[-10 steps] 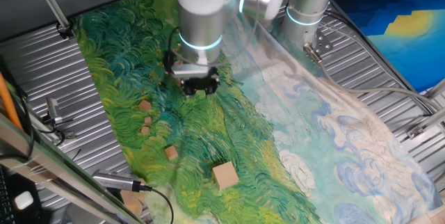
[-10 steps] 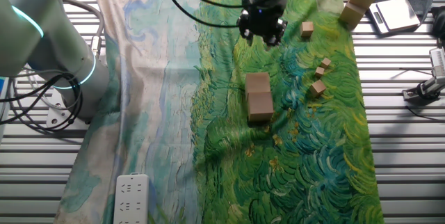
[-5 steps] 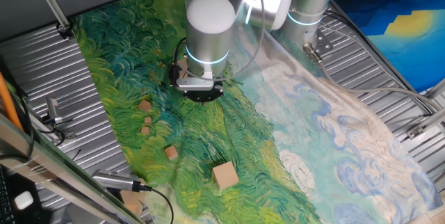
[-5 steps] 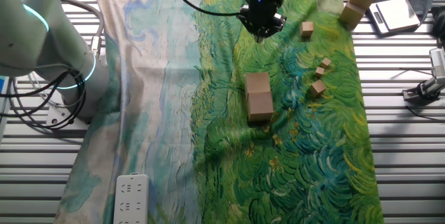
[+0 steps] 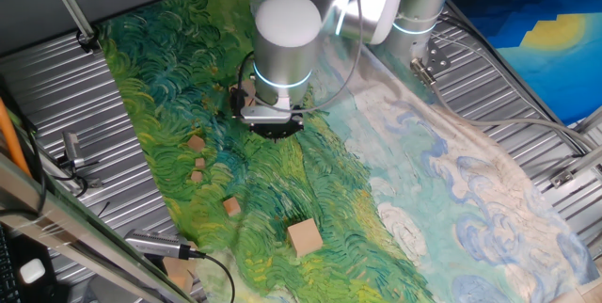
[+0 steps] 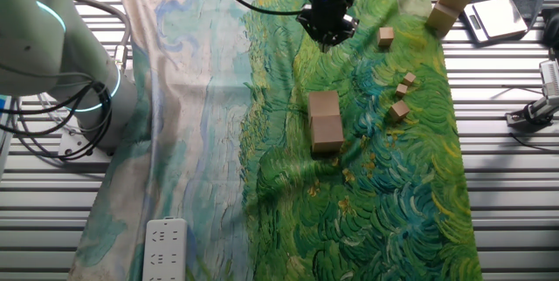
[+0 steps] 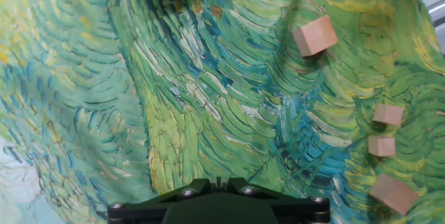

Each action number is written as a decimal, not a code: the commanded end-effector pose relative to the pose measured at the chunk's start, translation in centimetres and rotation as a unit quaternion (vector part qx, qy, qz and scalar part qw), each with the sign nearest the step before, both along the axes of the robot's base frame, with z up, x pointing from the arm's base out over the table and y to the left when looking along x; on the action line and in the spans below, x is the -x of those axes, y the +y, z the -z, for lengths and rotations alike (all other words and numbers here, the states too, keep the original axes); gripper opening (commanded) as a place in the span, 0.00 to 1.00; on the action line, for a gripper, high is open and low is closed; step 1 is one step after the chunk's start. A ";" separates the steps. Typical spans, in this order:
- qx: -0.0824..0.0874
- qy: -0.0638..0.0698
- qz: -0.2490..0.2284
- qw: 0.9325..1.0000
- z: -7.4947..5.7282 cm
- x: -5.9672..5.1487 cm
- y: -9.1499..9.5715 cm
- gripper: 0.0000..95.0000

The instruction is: Stack the blocks into a pyramid shape

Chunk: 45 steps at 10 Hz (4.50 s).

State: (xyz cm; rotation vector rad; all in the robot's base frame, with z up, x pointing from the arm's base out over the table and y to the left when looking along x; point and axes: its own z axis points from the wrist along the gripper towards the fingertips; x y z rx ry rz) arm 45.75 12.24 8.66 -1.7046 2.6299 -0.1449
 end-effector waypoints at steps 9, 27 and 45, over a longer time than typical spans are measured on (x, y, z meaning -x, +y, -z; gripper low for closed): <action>-0.041 0.025 0.069 0.996 -0.1 0.1 0.1 0.00; -0.062 0.039 0.140 0.987 -1.3 -2.5 11.1 0.00; -0.036 0.032 0.155 0.987 -0.4 -1.3 21.5 0.00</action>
